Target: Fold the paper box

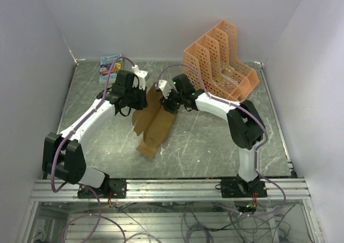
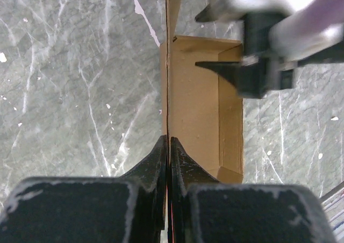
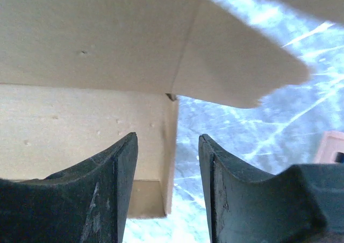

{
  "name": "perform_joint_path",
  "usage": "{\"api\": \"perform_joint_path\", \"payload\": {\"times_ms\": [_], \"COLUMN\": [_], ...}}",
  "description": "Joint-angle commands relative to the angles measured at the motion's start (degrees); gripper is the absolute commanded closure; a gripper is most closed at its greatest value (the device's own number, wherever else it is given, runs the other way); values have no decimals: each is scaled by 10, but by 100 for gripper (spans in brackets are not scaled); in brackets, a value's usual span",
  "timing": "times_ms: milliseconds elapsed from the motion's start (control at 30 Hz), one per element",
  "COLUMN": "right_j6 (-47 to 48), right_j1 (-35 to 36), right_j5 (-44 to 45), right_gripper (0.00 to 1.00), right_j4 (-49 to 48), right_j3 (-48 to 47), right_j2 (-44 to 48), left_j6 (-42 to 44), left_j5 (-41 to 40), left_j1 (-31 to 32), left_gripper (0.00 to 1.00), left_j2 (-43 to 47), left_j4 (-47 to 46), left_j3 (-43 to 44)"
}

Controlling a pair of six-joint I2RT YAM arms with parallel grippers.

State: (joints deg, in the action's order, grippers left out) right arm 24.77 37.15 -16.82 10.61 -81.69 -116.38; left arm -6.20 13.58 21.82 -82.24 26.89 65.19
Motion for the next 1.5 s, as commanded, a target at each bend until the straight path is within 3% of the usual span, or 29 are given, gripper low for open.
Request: {"api": "perform_joint_path", "payload": {"times_ms": [0,467,667,1100,1233,1333,1467], "right_j6": [-17,-8,-6,-5,-6,-15,-44], "right_j1": [-16,-16,-16,-16,-17,-20,-40], "right_j5": [-33,-34,-26,-23,-22,-24,-52], "right_gripper": [51,57,70,71,88,98,100], "right_j4": [-4,9,0,-8,-11,-22,-44], "right_j3": [-1,2,2,13,15,23,39], "right_j2": [46,15,10,-19,-19,-8,21], "left_j6": [12,8,5,5,6,-1,-17], "left_j5": [8,19,32,32,24,11,-4], "left_j1": [-4,-4,-4,-4,-4,-4,-4], "left_gripper": [89,89,88,87,86,76,49], "left_j2": [-3,-9,-19,-32,-33,-26,-1], "left_j4": [0,0,-6,-9,-6,-7,-16], "left_j3": [26,39,40,46,47,47,43]}}
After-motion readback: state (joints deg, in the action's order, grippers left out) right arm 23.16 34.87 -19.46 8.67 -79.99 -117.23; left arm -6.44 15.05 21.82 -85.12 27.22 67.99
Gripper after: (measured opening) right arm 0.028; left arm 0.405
